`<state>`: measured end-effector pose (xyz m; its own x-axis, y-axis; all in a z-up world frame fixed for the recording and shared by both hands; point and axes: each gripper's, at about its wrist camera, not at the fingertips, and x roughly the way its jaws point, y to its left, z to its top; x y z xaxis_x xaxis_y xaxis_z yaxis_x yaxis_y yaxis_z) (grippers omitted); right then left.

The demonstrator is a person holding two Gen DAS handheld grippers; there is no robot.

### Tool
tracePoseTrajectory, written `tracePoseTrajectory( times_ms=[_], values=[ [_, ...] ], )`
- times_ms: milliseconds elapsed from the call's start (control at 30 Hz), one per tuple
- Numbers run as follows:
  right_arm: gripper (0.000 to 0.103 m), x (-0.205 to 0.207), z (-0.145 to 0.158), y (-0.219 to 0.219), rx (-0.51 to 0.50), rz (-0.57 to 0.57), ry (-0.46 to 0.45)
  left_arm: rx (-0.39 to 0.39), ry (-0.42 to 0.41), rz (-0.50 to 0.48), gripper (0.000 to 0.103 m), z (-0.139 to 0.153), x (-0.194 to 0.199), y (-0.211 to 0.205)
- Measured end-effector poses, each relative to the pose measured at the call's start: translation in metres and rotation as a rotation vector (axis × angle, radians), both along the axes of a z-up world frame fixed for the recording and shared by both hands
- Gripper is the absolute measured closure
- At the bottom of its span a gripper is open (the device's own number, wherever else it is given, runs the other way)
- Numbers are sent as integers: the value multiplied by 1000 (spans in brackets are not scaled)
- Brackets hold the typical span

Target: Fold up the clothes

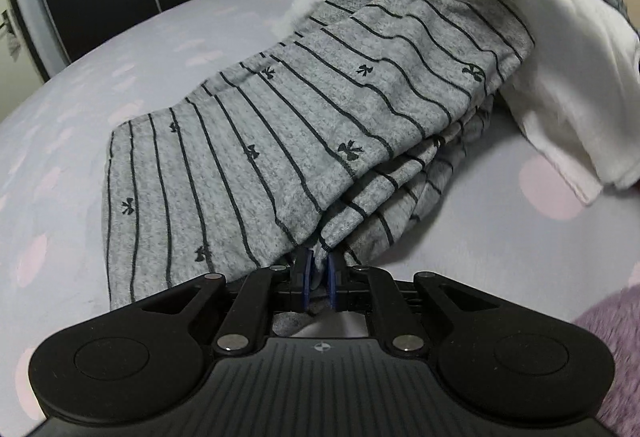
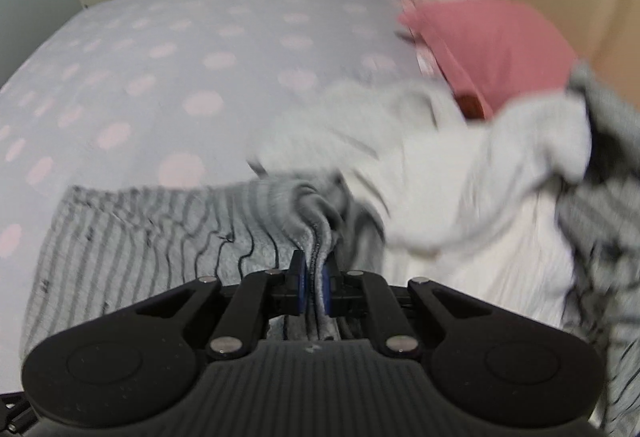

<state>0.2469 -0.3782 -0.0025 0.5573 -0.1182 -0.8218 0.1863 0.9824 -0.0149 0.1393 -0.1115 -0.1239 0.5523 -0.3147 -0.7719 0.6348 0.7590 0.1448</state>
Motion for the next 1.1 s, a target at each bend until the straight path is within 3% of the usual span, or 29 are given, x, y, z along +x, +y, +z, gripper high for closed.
tracePoseTrajectory(
  times_ms=[133,233,333,433,567,733,933,1000,1100],
  values=[
    [93,-3,-32,-13,8,-24,36,16,-7,-13,90,-1,-3,4],
    [91,-7,-42,-18,28,-28,16,4,-33,28,73,12,-2,15],
    [86,-14,-39,-16,31,-18,-11,-7,-58,69,62,24,-2,26],
    [72,-28,-27,-8,-2,0,-59,-19,-83,110,62,36,-1,37],
    [67,-50,-14,5,-18,31,-117,-38,-111,172,55,51,1,54],
    [59,-79,-13,24,42,62,-169,-129,-40,360,54,45,14,103],
    [58,-111,-45,51,93,110,-134,-423,139,585,53,31,36,145],
    [57,-117,-56,58,77,127,-115,-485,180,613,53,27,43,148],
    [57,-118,-76,64,50,136,-83,-501,205,625,53,22,53,143]
  ],
)
